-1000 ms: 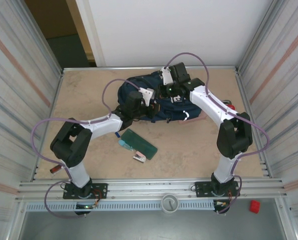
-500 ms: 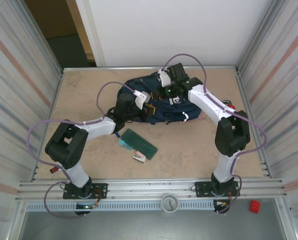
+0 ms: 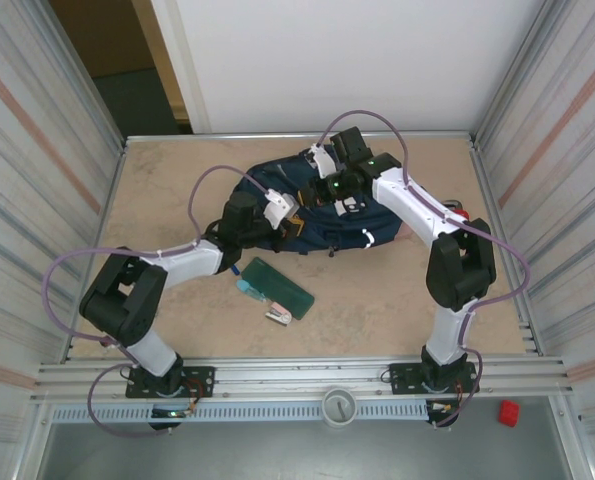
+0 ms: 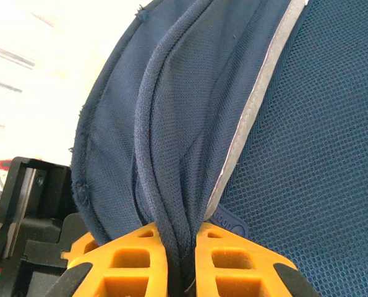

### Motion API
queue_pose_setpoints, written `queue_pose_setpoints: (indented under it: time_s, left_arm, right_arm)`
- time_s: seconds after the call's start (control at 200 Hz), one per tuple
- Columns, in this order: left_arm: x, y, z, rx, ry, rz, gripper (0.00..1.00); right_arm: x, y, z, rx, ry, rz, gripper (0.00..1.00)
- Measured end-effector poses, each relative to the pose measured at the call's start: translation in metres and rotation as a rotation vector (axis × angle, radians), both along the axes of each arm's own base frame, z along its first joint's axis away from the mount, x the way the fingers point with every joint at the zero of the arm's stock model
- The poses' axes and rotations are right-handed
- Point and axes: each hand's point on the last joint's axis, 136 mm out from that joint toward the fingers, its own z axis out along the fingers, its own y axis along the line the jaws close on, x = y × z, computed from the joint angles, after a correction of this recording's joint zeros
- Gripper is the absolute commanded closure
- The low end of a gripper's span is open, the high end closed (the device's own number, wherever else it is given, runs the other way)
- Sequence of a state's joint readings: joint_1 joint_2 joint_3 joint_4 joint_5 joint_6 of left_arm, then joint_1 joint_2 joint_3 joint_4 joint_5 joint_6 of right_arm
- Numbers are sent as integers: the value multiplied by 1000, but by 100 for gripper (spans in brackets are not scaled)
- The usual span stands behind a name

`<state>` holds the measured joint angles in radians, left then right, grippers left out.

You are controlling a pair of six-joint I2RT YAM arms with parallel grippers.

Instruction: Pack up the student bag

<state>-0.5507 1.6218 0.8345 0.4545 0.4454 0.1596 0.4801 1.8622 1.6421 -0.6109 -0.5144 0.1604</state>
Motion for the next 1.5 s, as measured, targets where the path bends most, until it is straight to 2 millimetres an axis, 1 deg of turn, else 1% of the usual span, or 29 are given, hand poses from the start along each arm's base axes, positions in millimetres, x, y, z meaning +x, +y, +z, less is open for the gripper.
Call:
queue_pose_setpoints:
  time_s: [0.311,0.501,0.817,0.912,1.032,1.107,1.252,1.282,1.338,1.388,1.448,1.478,1.503]
  left_arm:
    - [3,11,0,111,-129,2,100]
    - [6,19,-3,172,-162,29,100]
    - [12,35,6,225,-204,124,100]
    - [14,42,9,232,-204,145,100]
    - [23,62,10,255,-179,206,100]
    - [27,71,8,270,-149,235,100]
    - [25,72,7,256,-80,235,100]
    - [24,72,7,249,-66,233,100]
    - [22,71,6,231,-35,229,100]
    - [20,69,5,214,-9,227,100]
    - [19,69,4,203,23,234,100]
    - [18,70,2,198,40,240,100]
    - [17,71,1,194,56,246,100]
  right_arm:
    - [-2,2,-2,0,-5,29,100]
    - [-2,4,-5,-5,-5,44,100]
    - [-2,4,-4,-10,-27,64,100]
    - [-2,6,-3,-6,-43,81,100]
    - [-3,7,-7,-8,-68,114,100]
    - [-4,8,-9,-16,-86,133,100]
    - [-4,8,-10,-28,-106,152,100]
    - [-4,8,-11,-30,-107,153,98]
    - [-4,8,-11,-31,-106,155,91]
    - [-5,7,-11,-30,-98,152,76]
    - [-5,6,-12,-29,-84,138,64]
    - [-6,3,-12,-26,-70,119,58]
    - [-6,-1,-13,-22,-52,94,54]
